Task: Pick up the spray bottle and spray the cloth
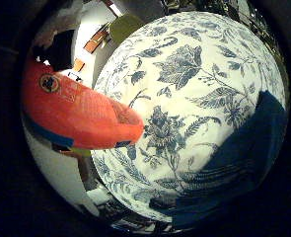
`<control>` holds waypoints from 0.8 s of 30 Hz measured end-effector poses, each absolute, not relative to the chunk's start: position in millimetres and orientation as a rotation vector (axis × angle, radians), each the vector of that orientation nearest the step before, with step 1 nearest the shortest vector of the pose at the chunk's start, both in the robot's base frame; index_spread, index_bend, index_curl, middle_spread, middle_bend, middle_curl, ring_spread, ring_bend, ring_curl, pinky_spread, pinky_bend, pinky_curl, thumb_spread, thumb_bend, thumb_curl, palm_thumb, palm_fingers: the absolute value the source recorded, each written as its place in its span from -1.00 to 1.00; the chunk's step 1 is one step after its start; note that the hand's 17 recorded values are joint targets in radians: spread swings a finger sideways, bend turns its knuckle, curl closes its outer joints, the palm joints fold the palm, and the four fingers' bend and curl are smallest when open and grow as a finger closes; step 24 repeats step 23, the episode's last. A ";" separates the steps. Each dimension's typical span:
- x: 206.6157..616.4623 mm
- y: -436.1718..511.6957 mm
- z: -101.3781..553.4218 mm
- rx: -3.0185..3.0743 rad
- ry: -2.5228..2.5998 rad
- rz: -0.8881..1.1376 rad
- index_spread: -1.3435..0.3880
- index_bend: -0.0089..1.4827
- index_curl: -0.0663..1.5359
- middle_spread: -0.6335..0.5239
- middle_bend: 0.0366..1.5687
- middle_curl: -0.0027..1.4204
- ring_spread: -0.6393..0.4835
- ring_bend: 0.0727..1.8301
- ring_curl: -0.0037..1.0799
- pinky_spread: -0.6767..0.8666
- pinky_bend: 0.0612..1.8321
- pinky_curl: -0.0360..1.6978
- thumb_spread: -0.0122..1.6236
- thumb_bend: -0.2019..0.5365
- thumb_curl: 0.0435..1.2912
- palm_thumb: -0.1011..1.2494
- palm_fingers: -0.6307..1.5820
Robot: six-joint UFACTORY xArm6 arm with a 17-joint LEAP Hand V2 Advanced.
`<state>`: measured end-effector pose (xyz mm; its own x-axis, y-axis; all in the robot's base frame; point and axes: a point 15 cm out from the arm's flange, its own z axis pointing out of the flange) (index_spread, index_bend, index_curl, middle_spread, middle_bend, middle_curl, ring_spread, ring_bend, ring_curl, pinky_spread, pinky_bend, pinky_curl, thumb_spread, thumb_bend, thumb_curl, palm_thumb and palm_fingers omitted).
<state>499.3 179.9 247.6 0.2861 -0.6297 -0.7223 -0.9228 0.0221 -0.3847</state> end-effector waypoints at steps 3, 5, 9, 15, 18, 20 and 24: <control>498.0 179.2 246.1 -1.707 1.427 0.426 0.22 -0.44 -0.14 0.02 -0.03 -0.36 0.06 -0.05 -0.03 -0.30 -0.26 0.14 0.24 -0.55 -0.20 0.22 -0.42; 494.0 179.0 243.4 -1.742 1.414 0.428 0.24 -0.53 -0.21 0.20 -0.20 -0.44 0.28 -0.17 -0.15 -0.06 -0.32 0.07 0.25 -0.56 -0.25 0.17 -0.49; 480.9 178.0 237.5 -1.843 1.375 0.441 0.27 -0.75 -0.36 0.48 -0.55 -0.57 0.58 -0.47 -0.39 0.37 -0.50 -0.16 0.26 -0.53 -0.36 0.11 -0.49; 481.2 168.4 239.9 -1.845 1.378 0.430 0.28 -0.78 -0.48 0.54 -0.73 -0.59 0.65 -0.61 -0.50 0.49 -0.58 -0.35 0.26 -0.53 -0.44 0.07 -0.44; 483.3 159.5 242.3 -1.837 1.386 0.417 0.28 -0.78 -0.52 0.54 -0.77 -0.59 0.65 -0.63 -0.52 0.49 -0.57 -0.40 0.26 -0.52 -0.46 0.08 -0.43; 483.1 153.0 241.7 -1.839 1.393 0.416 0.28 -0.78 -0.53 0.54 -0.78 -0.58 0.66 -0.64 -0.52 0.49 -0.57 -0.42 0.26 -0.53 -0.47 0.08 -0.42; 485.1 135.2 242.0 -1.832 1.414 0.400 0.29 -0.78 -0.55 0.54 -0.80 -0.58 0.66 -0.65 -0.52 0.48 -0.56 -0.46 0.25 -0.53 -0.48 0.08 -0.42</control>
